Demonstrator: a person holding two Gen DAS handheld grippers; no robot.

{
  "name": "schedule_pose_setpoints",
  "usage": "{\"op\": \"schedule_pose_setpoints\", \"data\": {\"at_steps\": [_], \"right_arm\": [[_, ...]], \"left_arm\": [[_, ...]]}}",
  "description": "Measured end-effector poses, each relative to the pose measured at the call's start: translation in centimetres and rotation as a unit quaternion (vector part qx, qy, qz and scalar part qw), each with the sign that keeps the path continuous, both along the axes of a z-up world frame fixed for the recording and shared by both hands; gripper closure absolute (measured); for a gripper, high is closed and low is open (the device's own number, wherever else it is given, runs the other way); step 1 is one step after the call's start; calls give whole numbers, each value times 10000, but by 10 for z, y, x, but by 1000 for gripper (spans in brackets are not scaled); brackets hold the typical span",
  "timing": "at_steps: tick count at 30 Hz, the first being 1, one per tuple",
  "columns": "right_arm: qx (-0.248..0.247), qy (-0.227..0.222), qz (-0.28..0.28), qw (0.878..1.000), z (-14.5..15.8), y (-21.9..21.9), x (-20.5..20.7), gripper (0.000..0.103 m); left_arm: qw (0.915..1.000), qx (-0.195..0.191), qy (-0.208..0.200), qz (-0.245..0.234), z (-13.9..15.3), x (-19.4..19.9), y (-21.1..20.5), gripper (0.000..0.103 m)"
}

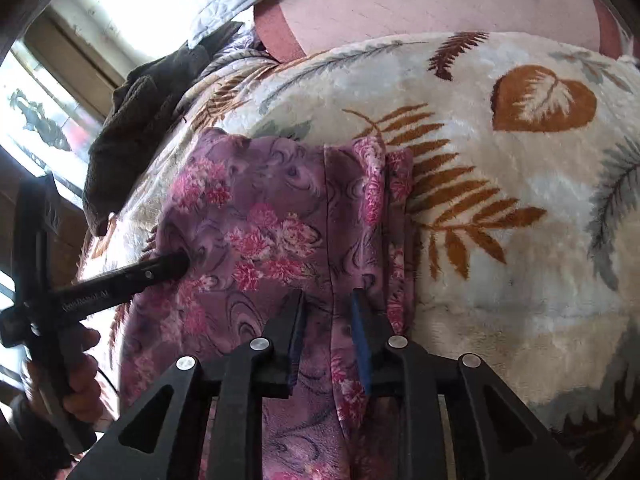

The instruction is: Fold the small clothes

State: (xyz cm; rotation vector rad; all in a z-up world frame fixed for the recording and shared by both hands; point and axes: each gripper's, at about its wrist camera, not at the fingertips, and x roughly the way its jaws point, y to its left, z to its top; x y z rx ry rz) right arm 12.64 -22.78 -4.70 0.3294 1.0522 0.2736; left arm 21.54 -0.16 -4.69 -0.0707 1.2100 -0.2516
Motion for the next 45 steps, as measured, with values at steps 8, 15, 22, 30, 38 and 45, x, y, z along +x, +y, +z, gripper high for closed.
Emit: {"op": "schedule_pose_setpoints", "data": {"at_steps": [8, 15, 22, 30, 38, 45], "right_arm": [[-461, -161, 526, 9974, 21, 15, -35, 75], [-901, 199, 254, 9954, 5, -11, -57, 48], [-2347, 86, 471, 9709, 46, -23, -86, 47], [-2999, -790, 389, 9499, 71, -23, -152, 9], [-2542, -369, -62, 9664, 41, -14, -167, 9], [-2681, -731, 93, 9606, 57, 0, -176, 3]], "left_arm": [[9995, 123, -128, -256, 13, -35, -1, 48], [9991, 131, -72, -403, -5, -81, 18, 31], [9978, 14, -75, -659, 16, -108, 34, 31], [9917, 520, -650, -982, 25, -155, 39, 31], [9883, 895, -1016, -696, 25, -175, 48, 30], [9781, 1442, -1311, -728, 30, -187, 45, 27]]}}
